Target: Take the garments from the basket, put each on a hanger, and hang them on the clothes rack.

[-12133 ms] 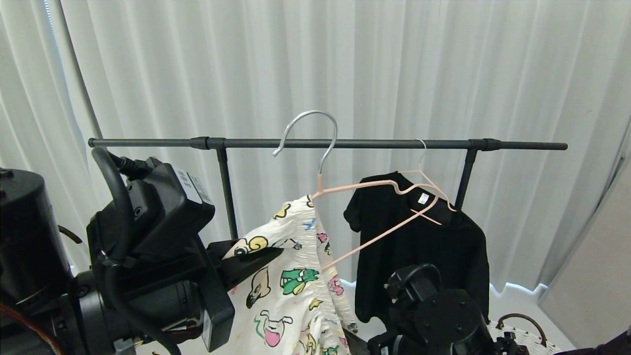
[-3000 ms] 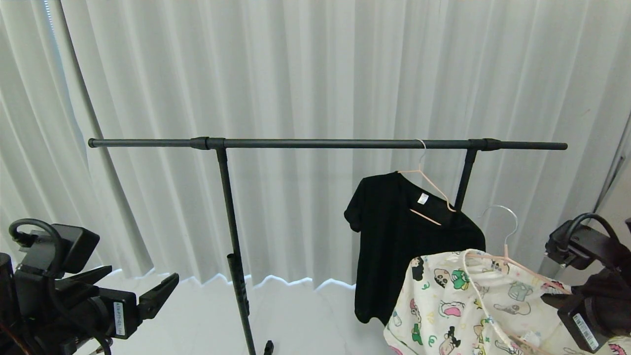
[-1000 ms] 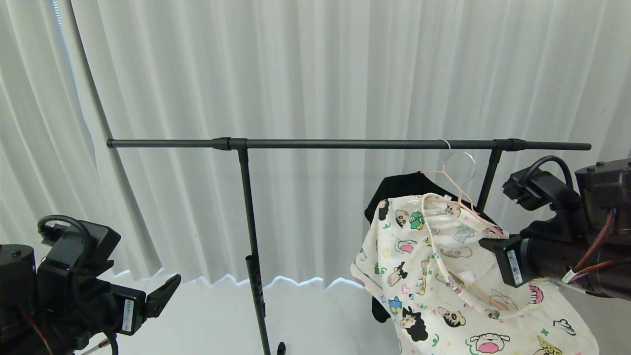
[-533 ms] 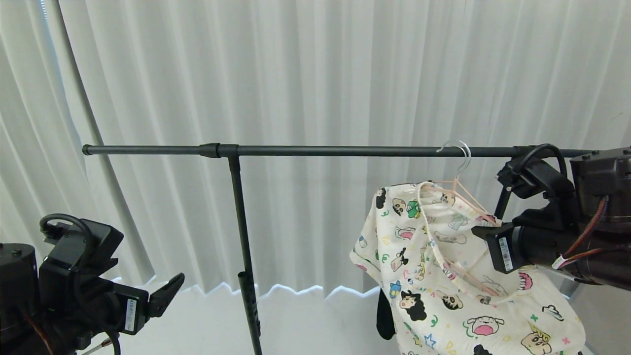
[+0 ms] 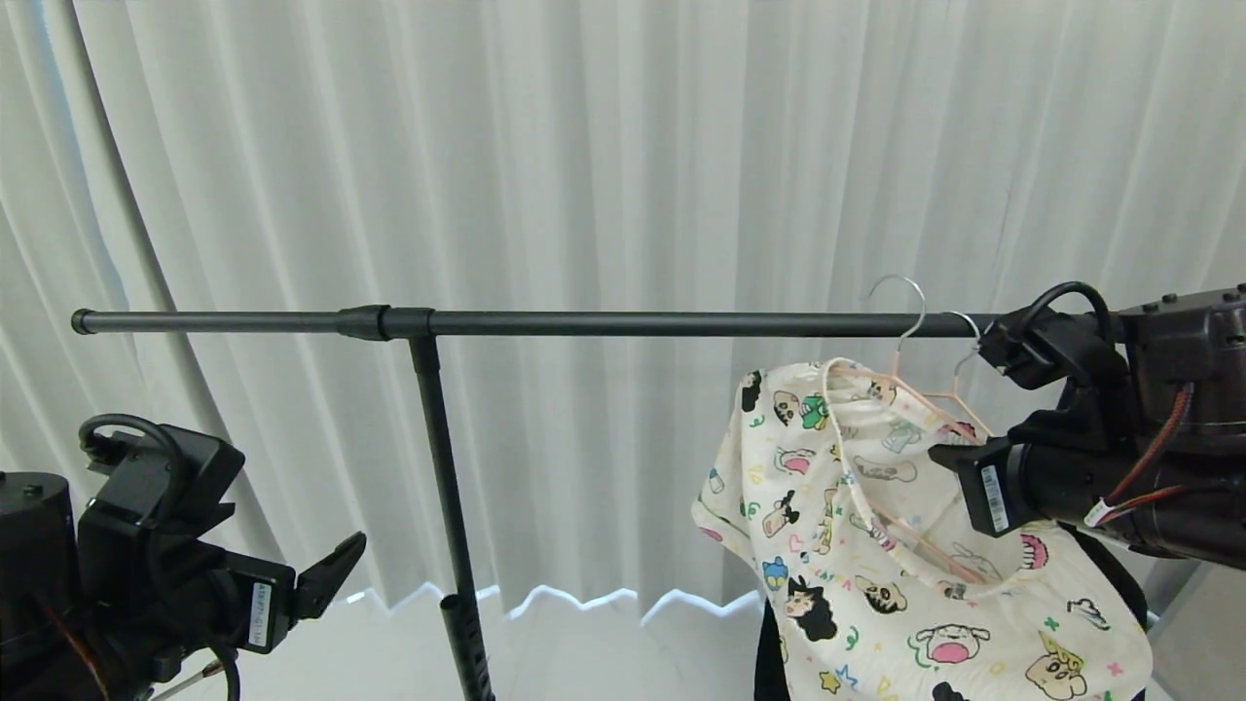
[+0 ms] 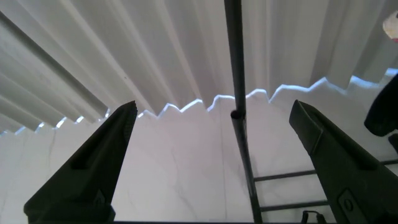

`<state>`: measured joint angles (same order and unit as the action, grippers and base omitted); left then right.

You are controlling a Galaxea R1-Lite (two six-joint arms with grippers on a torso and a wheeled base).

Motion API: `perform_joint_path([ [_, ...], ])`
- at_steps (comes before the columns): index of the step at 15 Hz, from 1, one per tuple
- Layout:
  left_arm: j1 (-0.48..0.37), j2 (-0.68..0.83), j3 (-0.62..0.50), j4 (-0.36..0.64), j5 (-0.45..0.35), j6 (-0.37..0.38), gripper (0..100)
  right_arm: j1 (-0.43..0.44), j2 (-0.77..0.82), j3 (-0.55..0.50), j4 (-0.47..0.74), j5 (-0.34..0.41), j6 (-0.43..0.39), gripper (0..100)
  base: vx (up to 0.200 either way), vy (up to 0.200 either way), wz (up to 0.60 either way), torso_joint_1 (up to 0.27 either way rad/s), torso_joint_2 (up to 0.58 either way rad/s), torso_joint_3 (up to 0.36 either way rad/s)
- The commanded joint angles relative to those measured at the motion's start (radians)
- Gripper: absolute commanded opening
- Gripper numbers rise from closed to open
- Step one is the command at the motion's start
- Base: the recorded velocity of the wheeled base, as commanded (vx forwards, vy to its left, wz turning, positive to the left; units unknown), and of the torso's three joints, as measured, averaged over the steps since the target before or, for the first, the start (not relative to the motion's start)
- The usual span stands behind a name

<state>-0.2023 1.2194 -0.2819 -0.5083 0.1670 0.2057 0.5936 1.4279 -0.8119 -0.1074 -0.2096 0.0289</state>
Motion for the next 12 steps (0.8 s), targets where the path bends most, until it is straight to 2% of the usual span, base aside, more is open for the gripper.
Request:
perform_joint_path([
  [1, 0.000, 0.000, 0.000, -0.001, 0.000, 0.000, 100, -0.003, 0.019, 0.000, 0.000, -0.001, 0.002, 0, 0.200, 0.000, 0.00, -0.002, 0.00, 0.002],
  [2, 0.000, 0.000, 0.000, -0.001, 0.000, 0.000, 100, -0.005, 0.026, 0.000, 0.000, -0.002, 0.002, 0, 0.200, 0.000, 0.00, 0.002, 0.02, -0.002],
  [7, 0.000, -0.006, -0.002, -0.003, 0.000, 0.000, 100, -0.009, 0.088, 0.000, -0.009, -0.002, 0.005, 0, 0.000, 0.000, 0.00, 0.000, 0.00, 0.000],
  [12, 0.000, -0.006, -0.003, -0.006, 0.000, 0.001, 100, -0.026, 0.175, -0.001, -0.081, -0.001, 0.005, 0, 0.000, 0.000, 0.00, 0.000, 0.00, 0.000],
])
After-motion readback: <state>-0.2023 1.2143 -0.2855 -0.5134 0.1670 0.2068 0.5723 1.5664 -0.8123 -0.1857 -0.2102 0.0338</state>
